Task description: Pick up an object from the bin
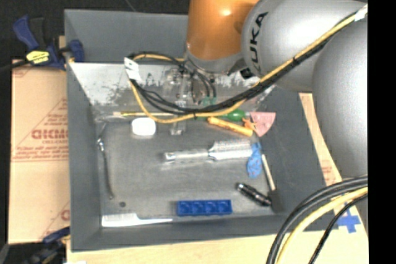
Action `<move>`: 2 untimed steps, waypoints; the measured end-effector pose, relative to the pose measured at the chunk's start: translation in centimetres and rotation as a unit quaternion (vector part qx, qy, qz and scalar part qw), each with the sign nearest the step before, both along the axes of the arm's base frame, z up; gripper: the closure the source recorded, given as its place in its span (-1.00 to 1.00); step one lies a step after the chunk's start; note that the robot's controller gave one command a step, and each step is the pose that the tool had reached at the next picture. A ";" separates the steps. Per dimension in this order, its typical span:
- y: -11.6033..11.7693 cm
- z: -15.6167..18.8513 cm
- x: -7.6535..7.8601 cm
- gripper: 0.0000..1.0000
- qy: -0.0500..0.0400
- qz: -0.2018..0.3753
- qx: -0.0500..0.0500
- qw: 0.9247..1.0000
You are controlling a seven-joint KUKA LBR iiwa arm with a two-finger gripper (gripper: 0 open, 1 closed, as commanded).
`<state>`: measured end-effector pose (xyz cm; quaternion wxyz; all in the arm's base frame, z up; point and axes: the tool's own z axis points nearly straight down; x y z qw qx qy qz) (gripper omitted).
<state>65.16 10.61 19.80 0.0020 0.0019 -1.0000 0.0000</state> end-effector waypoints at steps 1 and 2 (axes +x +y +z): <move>0.0 0.5 0.2 -1.00 -0.004 -0.001 0.000 1.000; -8.4 -12.7 -0.7 -1.00 -0.003 0.040 0.002 0.999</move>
Offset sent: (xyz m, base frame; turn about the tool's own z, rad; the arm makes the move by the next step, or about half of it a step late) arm -0.0087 -0.0825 -0.1280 -0.0839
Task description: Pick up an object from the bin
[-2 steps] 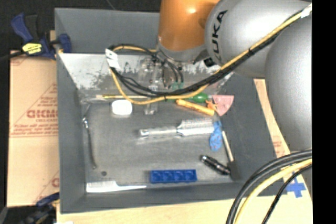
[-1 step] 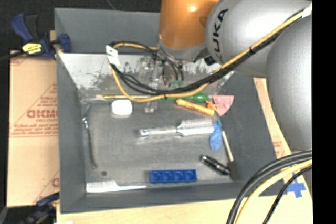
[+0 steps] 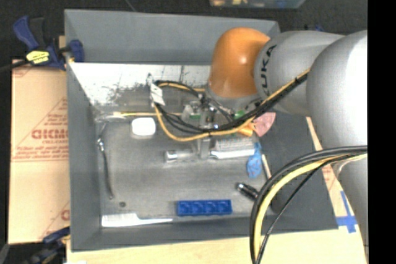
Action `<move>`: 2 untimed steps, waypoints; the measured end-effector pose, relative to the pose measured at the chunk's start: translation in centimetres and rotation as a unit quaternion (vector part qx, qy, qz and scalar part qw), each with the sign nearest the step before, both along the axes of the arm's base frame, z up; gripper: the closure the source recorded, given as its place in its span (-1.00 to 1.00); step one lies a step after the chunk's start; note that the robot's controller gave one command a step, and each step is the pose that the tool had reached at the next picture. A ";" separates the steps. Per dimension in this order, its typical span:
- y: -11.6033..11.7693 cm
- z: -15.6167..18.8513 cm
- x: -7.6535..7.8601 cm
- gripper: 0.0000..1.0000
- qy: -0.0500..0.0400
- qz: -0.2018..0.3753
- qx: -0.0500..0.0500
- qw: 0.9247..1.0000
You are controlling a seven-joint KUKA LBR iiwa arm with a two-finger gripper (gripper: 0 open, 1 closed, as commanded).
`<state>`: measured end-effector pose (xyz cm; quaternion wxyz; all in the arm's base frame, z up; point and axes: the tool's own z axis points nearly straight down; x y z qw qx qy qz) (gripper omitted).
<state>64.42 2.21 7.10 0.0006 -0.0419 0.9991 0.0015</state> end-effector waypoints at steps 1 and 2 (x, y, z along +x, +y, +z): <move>0.5 6.4 -1.3 -1.00 -0.009 -0.075 0.001 0.997; -7.0 2.8 -4.3 -1.00 0.000 -0.002 -0.002 1.000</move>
Offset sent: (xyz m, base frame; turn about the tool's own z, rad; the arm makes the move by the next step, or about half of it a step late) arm -0.0428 -0.0645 0.0290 -0.0010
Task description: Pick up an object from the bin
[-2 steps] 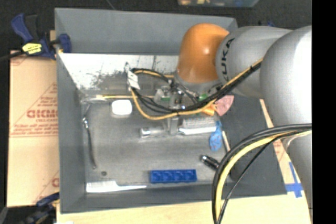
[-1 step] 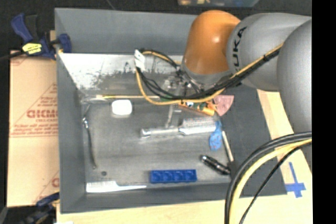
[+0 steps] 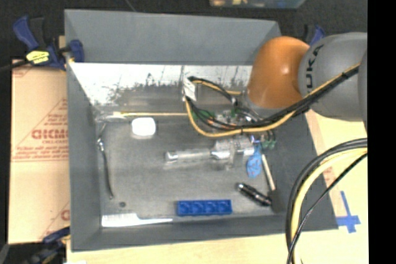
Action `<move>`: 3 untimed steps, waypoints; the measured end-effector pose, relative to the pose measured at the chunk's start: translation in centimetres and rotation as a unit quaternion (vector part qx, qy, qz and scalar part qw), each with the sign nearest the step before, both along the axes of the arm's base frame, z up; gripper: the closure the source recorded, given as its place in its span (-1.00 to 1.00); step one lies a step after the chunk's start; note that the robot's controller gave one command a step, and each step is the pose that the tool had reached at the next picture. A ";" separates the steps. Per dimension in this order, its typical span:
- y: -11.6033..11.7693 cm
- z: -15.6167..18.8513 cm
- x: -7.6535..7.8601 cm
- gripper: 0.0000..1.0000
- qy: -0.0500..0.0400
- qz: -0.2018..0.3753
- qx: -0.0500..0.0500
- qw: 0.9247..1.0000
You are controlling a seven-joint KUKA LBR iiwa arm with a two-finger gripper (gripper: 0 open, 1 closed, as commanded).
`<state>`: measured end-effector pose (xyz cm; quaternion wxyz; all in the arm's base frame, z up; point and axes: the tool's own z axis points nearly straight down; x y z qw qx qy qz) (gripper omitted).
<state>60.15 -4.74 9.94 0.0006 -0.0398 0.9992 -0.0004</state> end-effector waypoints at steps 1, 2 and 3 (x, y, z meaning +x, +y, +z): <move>-0.4 -2.8 1.1 -1.00 -0.010 -0.088 0.003 0.996; -0.6 -2.9 -0.3 1.00 -0.006 0.022 0.001 1.000; -0.6 -2.9 -0.3 1.00 -0.006 0.022 0.001 1.000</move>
Offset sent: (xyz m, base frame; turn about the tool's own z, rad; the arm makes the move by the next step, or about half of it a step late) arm -0.0039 -0.0051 -0.0294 -0.0453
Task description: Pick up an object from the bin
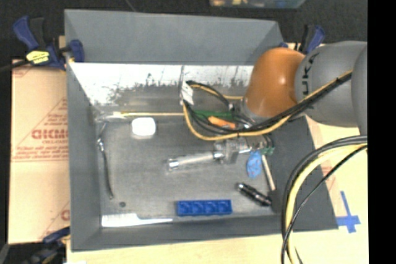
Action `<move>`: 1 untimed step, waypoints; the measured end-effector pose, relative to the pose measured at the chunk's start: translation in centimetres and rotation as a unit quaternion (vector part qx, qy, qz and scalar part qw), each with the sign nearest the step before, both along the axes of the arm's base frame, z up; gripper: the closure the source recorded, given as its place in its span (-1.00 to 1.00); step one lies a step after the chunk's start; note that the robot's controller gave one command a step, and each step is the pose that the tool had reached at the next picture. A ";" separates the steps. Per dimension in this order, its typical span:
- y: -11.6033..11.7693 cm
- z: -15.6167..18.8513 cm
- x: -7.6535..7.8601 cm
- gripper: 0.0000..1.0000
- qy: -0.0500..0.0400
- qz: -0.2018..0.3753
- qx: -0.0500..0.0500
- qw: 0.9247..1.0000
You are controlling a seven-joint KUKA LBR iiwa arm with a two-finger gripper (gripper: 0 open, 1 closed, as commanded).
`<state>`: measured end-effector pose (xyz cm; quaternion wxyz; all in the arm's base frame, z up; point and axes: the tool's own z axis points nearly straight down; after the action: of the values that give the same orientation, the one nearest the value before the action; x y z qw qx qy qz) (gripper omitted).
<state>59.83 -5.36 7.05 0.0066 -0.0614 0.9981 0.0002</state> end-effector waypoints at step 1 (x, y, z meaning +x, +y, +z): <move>0.0 1.4 0.0 1.00 -0.001 -0.001 0.000 1.000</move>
Offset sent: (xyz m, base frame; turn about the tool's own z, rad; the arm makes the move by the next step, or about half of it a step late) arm -0.0005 0.0002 0.0101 0.0006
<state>59.83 -5.40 8.43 0.0073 -0.0608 0.9981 0.0000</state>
